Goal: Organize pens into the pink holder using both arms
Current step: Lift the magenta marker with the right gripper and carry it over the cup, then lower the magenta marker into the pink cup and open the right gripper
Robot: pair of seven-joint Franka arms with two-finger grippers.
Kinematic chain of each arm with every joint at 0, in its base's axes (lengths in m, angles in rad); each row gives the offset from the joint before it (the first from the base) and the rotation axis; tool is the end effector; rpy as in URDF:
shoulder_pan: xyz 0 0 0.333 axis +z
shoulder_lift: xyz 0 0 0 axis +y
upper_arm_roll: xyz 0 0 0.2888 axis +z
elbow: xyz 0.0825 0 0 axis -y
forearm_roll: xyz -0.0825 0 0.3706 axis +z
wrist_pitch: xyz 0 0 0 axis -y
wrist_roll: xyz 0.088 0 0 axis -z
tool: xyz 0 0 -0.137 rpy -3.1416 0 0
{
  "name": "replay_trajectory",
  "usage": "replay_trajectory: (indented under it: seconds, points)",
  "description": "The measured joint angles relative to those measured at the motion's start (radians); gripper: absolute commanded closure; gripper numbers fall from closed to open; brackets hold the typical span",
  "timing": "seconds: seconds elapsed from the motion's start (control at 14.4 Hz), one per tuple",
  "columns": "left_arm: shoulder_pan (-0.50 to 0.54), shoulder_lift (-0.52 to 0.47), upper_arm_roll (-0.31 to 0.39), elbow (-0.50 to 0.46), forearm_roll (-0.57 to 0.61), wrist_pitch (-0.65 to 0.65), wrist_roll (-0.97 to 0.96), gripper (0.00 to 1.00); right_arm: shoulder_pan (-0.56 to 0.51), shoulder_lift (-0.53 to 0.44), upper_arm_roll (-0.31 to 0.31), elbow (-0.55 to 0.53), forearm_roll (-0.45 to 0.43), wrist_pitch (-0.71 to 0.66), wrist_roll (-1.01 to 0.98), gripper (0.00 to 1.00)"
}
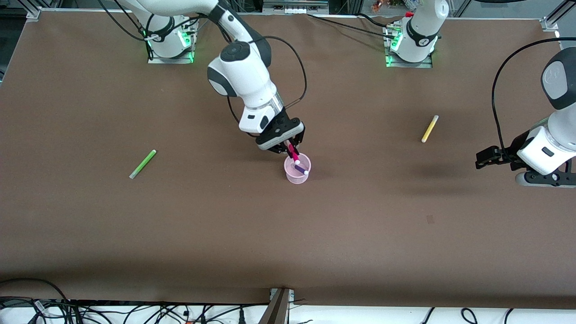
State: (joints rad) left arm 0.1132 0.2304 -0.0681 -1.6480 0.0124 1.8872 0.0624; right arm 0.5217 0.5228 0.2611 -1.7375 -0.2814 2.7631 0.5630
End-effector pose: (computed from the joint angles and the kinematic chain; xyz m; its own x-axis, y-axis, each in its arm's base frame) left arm 0.6128 0.0315 0.4258 0.9998 -0.0192 0.0096 -0.0193 -0.9998 0.0031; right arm 0.5018 0.4839 0.3030 0.8354 0.2884 0.4678 0.4127 -0.8914 -0.1874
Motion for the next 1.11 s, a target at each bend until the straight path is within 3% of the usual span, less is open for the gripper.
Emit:
replay_trajectory:
  seconds: [0.42,1.11]
  points:
    - [0.0,0.0,0.0,0.0,0.0,0.0,0.0,0.0,0.253,0.084,-0.25,0.023,-0.016,0.086,0.093,0.95]
    - [0.0,0.002,-0.001,-0.001,0.0,0.003,0.0,0.0,0.274,0.118,-0.285,0.1,-0.016,0.097,0.102,0.95]
